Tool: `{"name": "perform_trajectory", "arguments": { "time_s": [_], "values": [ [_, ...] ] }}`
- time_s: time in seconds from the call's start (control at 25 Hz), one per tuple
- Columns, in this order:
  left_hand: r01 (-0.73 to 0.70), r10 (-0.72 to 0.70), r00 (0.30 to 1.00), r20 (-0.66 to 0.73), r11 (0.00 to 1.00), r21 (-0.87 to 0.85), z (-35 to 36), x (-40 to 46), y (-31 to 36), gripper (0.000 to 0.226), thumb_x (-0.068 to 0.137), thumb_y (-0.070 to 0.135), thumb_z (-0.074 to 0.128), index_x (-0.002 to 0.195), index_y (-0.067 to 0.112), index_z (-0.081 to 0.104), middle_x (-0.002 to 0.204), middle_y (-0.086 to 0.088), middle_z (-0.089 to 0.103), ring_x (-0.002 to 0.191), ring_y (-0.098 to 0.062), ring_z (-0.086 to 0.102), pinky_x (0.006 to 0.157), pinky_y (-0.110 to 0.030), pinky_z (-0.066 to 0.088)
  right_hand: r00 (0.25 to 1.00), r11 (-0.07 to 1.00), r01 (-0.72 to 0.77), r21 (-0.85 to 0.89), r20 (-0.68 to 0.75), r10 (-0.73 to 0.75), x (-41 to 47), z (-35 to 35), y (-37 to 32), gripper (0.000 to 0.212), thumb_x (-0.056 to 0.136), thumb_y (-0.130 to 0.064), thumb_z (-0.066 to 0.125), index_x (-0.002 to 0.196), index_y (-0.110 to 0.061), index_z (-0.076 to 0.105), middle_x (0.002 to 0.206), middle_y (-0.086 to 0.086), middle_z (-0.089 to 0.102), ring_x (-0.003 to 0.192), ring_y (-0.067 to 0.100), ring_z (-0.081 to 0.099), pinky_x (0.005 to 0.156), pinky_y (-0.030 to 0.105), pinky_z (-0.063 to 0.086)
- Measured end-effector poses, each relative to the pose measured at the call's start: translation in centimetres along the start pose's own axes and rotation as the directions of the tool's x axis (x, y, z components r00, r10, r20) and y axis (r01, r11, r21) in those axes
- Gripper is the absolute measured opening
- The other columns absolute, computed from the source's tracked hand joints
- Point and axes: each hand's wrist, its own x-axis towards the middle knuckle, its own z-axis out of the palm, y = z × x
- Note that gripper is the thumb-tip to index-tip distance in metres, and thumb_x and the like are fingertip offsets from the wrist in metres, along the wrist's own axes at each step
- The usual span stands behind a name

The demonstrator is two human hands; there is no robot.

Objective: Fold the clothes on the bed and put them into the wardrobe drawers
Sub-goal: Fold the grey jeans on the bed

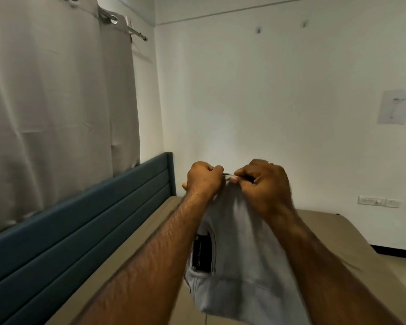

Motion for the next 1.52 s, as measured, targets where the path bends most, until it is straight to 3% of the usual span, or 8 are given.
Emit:
{"name": "perform_trajectory", "arguments": {
  "time_s": [0.4,0.64,0.92,1.04,1.16,1.24,1.32,1.52],
  "values": [
    [-0.068,0.056,0.990,0.129,0.993,0.094,2.0,1.8,-2.2,0.020,0.092,0.030,0.063,0.081,0.015,0.068,0.079,-0.001,0.067,0.082,-0.024,0.064,0.096,-0.050,0.053,0.985,0.985,-0.173,0.008,-0.013,0.173,-1.7,3.1,1.7,0.007,0.089,-0.018,0.076,0.083,-0.019,0.078,0.080,-0.008,0.071,0.076,0.012,0.065,0.076,0.043,0.060],
    [-0.392,0.378,0.920,0.106,0.899,0.195,3.4,1.6,-2.1,0.016,0.096,0.030,0.057,0.085,0.020,0.063,0.084,0.006,0.062,0.083,-0.016,0.058,0.090,-0.037,0.034,0.983,0.983,-0.183,-0.013,0.002,0.183,-1.7,4.3,2.6,0.009,0.091,-0.013,0.070,0.089,-0.017,0.078,0.085,-0.004,0.073,0.078,0.013,0.065,0.076,0.040,0.061],
    [-0.160,0.166,0.971,0.172,0.986,-0.044,4.0,3.5,-3.7,0.020,0.090,0.032,0.068,0.076,0.019,0.066,0.078,0.003,0.067,0.079,-0.021,0.064,0.089,-0.050,0.058,0.976,0.980,-0.191,0.045,-0.097,0.195,-2.0,3.1,3.6,0.008,0.095,-0.020,0.076,0.087,-0.020,0.076,0.082,-0.010,0.071,0.078,0.009,0.066,0.073,0.029,0.058],
    [0.006,0.033,0.957,0.289,0.991,-0.133,3.3,3.4,-6.7,0.044,0.096,0.068,0.057,0.097,0.024,0.062,0.114,0.001,0.070,0.101,-0.019,0.064,0.097,-0.046,0.056,0.962,0.960,-0.255,0.115,-0.068,0.264,-2.2,3.0,4.6,0.010,0.096,-0.021,0.073,0.087,-0.024,0.074,0.083,-0.015,0.070,0.081,0.004,0.066,0.074,0.022,0.054],
    [0.507,-0.391,0.711,0.584,0.861,-0.042,2.2,3.1,-8.8,0.081,0.084,0.091,0.047,0.106,0.015,0.067,0.123,-0.014,0.070,0.110,-0.031,0.066,0.096,-0.047,0.058,0.924,0.923,-0.366,0.118,-0.074,0.376,-1.9,3.2,5.7,0.012,0.097,-0.016,0.072,0.086,-0.022,0.071,0.083,-0.015,0.069,0.080,-0.001,0.063,0.070,0.013,0.046],
    [0.615,-0.300,0.634,0.713,0.754,-0.229,1.9,2.9,-9.4,0.058,0.090,0.060,0.073,0.113,0.007,0.074,0.109,-0.015,0.078,0.092,-0.027,0.074,0.081,-0.041,0.064,0.906,0.902,-0.412,0.134,-0.048,0.421,-2.1,3.3,6.1,0.012,0.096,-0.015,0.073,0.085,-0.019,0.072,0.081,-0.013,0.070,0.079,0.001,0.064,0.071,0.016,0.048],
    [0.558,-0.112,0.730,0.674,0.667,-0.493,1.7,3.5,-9.3,0.024,0.095,0.024,0.073,0.111,0.007,0.074,0.100,-0.012,0.078,0.081,-0.021,0.074,0.072,-0.035,0.065,0.871,0.836,-0.480,0.266,0.029,0.491,-3.0,3.1,6.9,0.015,0.097,-0.013,0.073,0.082,-0.017,0.072,0.076,-0.008,0.072,0.072,0.008,0.065,0.068,0.021,0.052],
    [0.390,0.097,0.790,0.606,0.683,-0.618,1.4,4.2,-6.7,0.011,0.106,0.018,0.061,0.105,0.011,0.070,0.089,-0.005,0.074,0.079,-0.017,0.071,0.075,-0.033,0.060,0.639,0.367,-0.757,0.541,0.495,0.588,-5.2,2.6,7.6,0.038,0.095,-0.038,0.069,0.090,-0.001,0.075,0.081,0.015,0.060,0.076,0.027,0.051,0.065,0.036,0.043]
  ]
}}
